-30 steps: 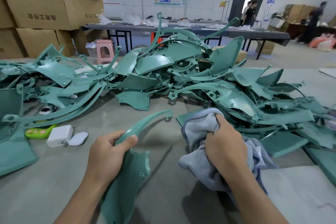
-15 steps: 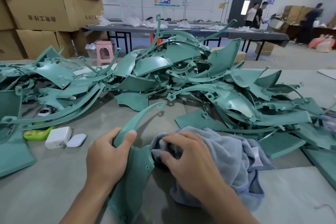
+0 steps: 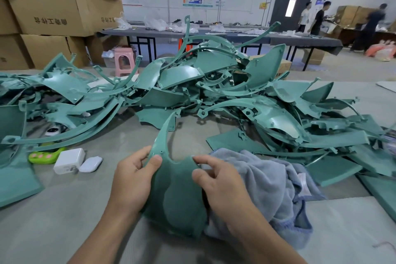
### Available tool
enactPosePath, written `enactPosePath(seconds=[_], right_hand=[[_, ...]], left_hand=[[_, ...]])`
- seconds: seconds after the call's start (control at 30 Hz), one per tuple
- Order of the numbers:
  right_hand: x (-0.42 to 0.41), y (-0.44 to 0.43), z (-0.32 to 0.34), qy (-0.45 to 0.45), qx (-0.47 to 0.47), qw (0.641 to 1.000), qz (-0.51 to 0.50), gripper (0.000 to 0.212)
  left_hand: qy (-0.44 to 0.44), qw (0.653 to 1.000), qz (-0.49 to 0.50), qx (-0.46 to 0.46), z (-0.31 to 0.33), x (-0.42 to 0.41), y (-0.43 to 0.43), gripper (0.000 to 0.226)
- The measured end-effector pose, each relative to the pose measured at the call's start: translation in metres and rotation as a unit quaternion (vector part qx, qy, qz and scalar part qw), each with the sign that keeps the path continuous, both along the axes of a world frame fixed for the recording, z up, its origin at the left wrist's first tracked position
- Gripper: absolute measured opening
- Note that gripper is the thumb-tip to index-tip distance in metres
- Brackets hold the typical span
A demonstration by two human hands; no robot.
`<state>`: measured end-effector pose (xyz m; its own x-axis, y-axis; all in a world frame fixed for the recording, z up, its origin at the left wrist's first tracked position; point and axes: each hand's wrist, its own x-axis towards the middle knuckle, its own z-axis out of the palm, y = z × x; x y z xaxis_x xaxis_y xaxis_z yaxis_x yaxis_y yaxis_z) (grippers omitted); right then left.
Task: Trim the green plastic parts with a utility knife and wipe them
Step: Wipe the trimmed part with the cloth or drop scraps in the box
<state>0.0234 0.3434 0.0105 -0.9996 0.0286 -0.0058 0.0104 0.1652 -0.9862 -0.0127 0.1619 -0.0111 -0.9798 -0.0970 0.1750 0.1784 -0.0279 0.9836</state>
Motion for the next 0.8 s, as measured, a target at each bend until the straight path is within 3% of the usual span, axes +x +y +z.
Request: enactPosePath(seconds=[0.1, 0.27, 0.37, 0.47, 0.53, 0.6, 0.63, 0.7, 0.8], right_hand=[[-0.01, 0.006, -0.004, -0.03, -0.042, 0.998, -0.037, 0.02], [-0.012, 0.008, -0.005, -0.027, -0.086, 0.996, -0.019, 0.022], [-0.008, 0.007, -0.004, -0.023, -0.077, 0.997, -0.004, 0.023], [-0.005, 0.004, -0.004, -0.012, -0.05, 0.998, -0.019, 0.021], [0.0, 0.003, -0.008, 0.075, 0.059, 0.991, -0.089, 0.022], [0.009, -0.005, -0.008, 0.247, 0.279, 0.913, -0.165, 0.032], [0.015, -0.012, -0.007, 0.296, 0.338, 0.882, -0.144, 0.04], [0.02, -0.025, -0.008, 0.273, 0.372, 0.887, -0.005, 0.071], [0.016, -0.029, -0.015, 0.197, 0.428, 0.871, 0.143, 0.112]], left_hand=[[-0.064, 0.991, -0.085, 0.078, 0.003, 0.0, 0.001, 0.026], [-0.131, 0.973, -0.12, 0.15, 0.006, -0.001, -0.003, 0.028], [-0.177, 0.966, -0.137, 0.131, 0.008, 0.002, -0.003, 0.032], [-0.184, 0.97, -0.14, 0.078, 0.01, 0.006, 0.001, 0.022], [-0.172, 0.976, -0.107, 0.078, 0.012, 0.007, 0.003, 0.018], [-0.151, 0.984, -0.051, 0.084, 0.013, 0.006, 0.003, 0.02], [-0.142, 0.986, -0.025, 0.082, 0.013, 0.006, 0.004, 0.021], [-0.139, 0.985, -0.01, 0.102, 0.012, 0.007, 0.005, 0.024], [-0.167, 0.942, -0.132, 0.259, 0.01, 0.009, -0.002, 0.036]])
